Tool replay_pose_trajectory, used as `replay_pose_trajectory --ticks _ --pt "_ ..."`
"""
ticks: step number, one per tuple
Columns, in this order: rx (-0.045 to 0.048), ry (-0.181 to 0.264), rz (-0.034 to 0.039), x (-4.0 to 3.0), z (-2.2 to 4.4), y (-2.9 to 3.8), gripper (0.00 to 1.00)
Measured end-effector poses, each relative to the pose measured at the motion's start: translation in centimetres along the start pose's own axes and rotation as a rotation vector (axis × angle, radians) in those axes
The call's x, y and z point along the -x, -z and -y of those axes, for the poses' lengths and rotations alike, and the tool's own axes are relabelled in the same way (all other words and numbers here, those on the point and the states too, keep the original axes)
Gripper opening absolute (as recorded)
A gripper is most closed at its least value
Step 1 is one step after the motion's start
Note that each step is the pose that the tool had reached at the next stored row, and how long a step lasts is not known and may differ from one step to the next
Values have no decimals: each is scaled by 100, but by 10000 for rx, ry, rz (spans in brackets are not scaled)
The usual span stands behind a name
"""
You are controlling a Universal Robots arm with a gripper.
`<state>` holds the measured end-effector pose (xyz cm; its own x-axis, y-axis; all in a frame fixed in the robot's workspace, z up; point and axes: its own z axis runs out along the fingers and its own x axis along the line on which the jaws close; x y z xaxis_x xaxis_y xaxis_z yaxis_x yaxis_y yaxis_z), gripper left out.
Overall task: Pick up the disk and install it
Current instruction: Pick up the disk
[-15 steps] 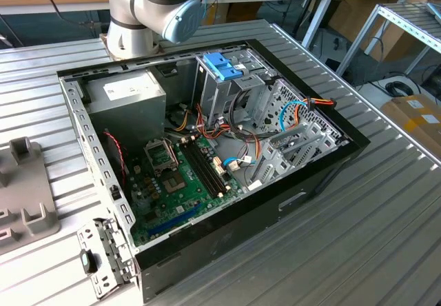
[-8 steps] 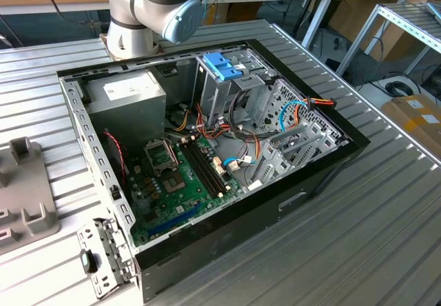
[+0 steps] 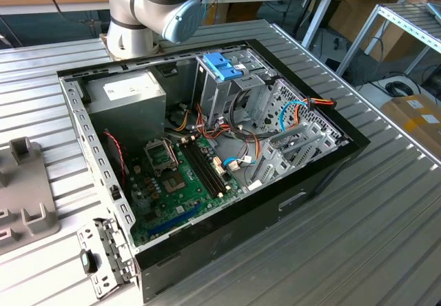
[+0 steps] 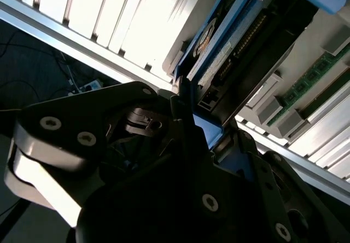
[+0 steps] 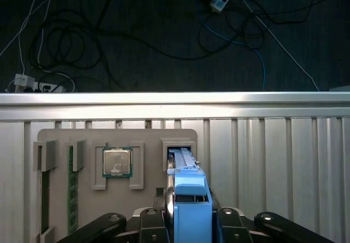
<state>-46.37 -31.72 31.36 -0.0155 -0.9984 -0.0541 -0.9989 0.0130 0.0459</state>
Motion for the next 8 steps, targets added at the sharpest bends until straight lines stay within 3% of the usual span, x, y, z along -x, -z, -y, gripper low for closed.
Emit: replay_pose_trajectory --ticks 8 --pt "0 0 0 3 -2 47 37"
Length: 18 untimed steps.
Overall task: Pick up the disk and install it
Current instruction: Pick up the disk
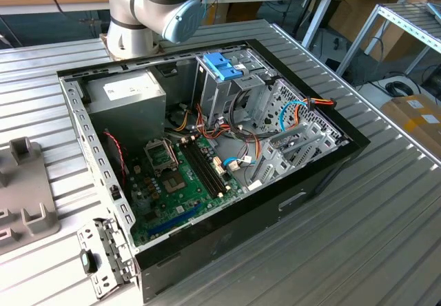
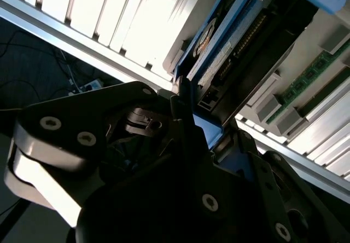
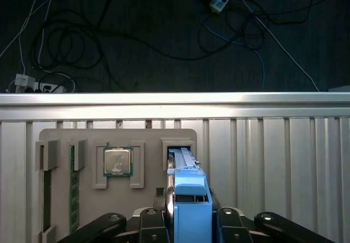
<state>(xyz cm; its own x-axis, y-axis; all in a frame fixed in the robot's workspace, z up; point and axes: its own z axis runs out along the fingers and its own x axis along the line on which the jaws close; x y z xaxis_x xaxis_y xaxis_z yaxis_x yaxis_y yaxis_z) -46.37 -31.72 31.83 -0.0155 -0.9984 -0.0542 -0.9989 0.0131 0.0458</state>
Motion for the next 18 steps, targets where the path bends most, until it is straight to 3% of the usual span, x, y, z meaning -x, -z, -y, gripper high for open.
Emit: replay_pose_trajectory --ticks 18 --pt "-1 0 0 6 -5 113 37"
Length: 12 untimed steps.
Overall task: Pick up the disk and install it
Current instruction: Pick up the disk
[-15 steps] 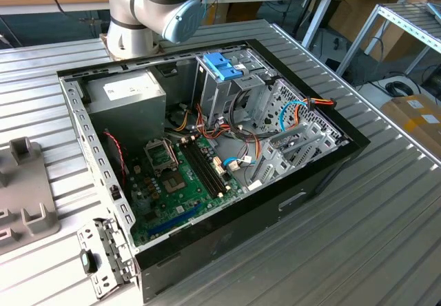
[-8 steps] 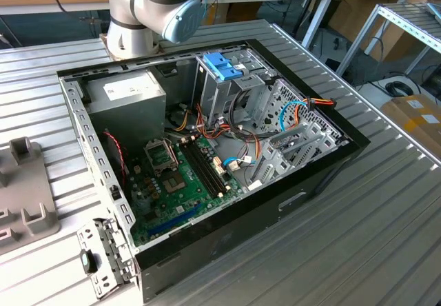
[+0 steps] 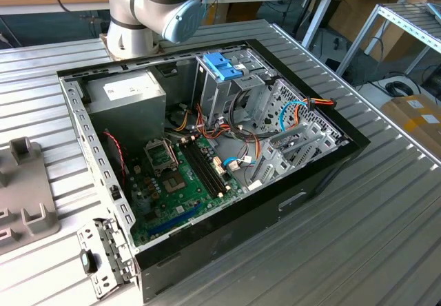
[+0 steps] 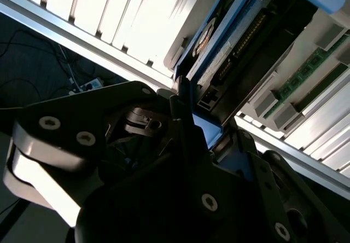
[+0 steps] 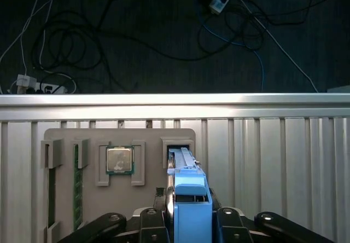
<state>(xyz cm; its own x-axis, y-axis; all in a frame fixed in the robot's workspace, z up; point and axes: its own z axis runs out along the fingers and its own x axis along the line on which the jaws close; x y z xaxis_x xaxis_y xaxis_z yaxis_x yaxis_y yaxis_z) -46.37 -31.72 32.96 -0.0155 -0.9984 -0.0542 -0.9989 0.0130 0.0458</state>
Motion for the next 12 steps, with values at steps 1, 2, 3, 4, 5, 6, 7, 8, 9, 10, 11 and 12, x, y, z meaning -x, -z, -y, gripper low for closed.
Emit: replay_pose_trajectory --ticks 1,2,3,4,5,6,7,8,9,10,11,12 --pt "0 0 0 0 0 6 37" --pt "0 0 0 1 0 11 37" --pt "1 0 0 1 -1 19 37" --pt "1 0 0 1 -1 25 37" --pt "0 0 0 2 -2 35 37" --pt "0 0 0 2 -2 42 37" --pt "0 0 1 3 -2 48 37" --pt "1 0 0 3 -3 59 37" --pt "1 0 -1 4 -3 68 37" --pt "0 0 0 4 -3 74 37" --pt "0 0 0 4 -4 82 37" --pt "0 0 0 5 -4 90 37"
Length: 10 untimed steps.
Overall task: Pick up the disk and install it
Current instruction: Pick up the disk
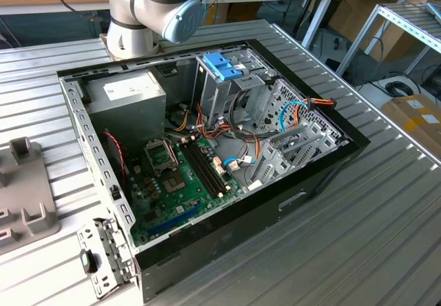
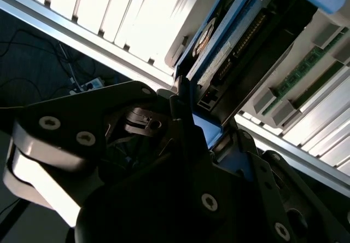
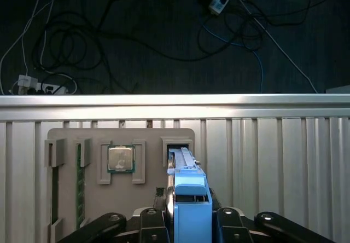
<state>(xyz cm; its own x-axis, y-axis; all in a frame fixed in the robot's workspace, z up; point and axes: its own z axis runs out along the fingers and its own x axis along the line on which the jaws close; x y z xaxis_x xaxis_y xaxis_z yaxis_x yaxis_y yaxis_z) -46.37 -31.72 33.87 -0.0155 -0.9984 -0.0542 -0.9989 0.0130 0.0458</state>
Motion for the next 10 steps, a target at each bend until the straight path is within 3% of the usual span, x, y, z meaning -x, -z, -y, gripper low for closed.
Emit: replay_pose_trajectory --ticks 10 --pt "0 0 -1 4 -4 76 37"
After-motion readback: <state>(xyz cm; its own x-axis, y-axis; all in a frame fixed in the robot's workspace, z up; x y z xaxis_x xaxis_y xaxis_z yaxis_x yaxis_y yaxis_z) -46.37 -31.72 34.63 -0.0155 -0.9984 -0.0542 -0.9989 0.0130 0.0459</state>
